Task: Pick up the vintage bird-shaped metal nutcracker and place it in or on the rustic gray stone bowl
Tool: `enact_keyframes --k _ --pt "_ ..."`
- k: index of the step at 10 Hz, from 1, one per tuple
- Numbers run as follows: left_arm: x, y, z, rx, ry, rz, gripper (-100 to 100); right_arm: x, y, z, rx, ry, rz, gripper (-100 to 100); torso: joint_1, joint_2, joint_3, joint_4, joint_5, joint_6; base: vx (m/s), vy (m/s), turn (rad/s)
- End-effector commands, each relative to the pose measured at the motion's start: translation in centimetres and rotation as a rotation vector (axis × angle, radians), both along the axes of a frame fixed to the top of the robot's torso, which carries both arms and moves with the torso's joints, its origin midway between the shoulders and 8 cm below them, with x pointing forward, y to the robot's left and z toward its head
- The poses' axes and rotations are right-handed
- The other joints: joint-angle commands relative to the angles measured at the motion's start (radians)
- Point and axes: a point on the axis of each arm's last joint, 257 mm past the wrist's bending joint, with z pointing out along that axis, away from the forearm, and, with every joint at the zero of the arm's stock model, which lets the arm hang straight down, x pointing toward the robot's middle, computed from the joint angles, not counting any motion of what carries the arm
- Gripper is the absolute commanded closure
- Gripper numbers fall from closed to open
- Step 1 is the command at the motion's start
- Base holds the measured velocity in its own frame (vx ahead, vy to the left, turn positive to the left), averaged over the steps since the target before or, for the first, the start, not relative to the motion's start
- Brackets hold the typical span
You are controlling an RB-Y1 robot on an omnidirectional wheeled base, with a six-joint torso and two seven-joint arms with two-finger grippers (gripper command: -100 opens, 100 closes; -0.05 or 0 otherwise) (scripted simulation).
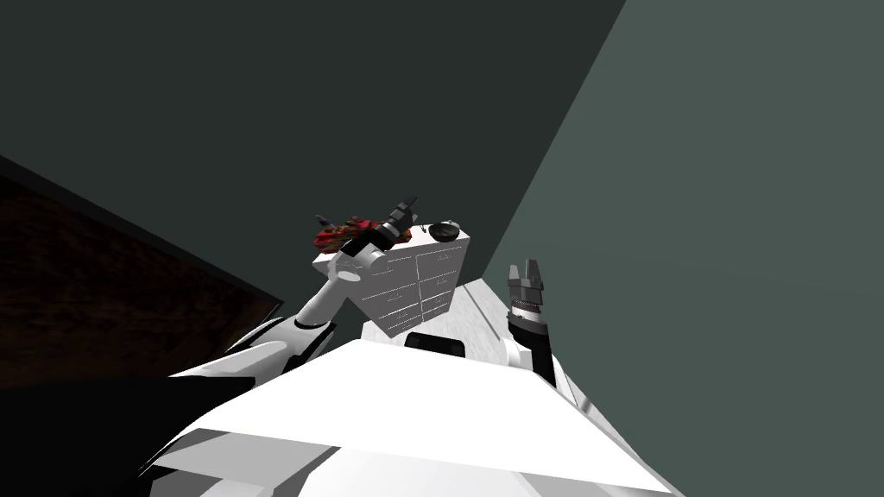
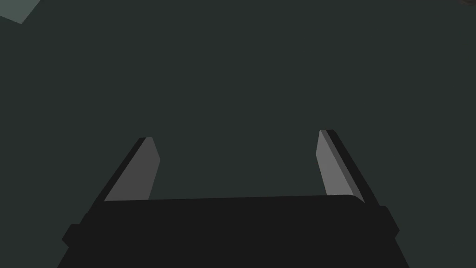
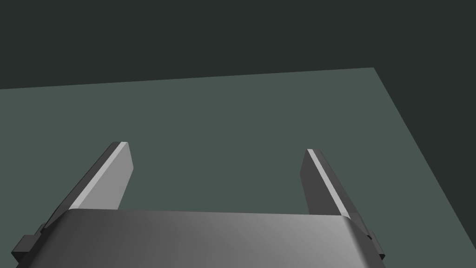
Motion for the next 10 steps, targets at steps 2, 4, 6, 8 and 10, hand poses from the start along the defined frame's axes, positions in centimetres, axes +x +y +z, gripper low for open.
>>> enact_keyframes --k 2,4,6,8,10 --pt "1.3 -0.7 0.6 0.059 0.034 -0.007 -100 0.0 0.0 0.0 0.0 0.0 0.0 0 0.0 0.0 0.0 0.0 0.0 0.0 -0.006 -0.005 -0.027" --pt "2.2 -0.9 0.5 0.11 0.068 -0.007 -100 0.0 0.0 0.0 0.0 0.0 0.0 0 0.0 0.0 0.0 0.0 0.0 0.0 -0.001 -0.004 -0.023" --pt "2.5 -1.1 0.8 0.122 0.081 -0.004 -100 0.0 0.0 0.0 0.0 0.0 0.0 0 0.0 0.0 0.0 0.0 0.0 0.0 -0.002 -0.003 -0.013" --pt "3.4 -1.4 1.4 0.177 0.108 -0.001 -100 0.0 0.0 0.0 0.0 0.0 0.0 0 -0.001 0.0 0.0 0.0 0.0 0.0 -0.003 -0.01 -0.039" --pt "4.3 -1.3 1.4 0.229 0.142 0.006 -100 0.0 0.0 0.0 0.0 0.0 0.0 0 0.0 0.0 0.0 0.0 0.0 0.0 0.001 -0.006 -0.032"
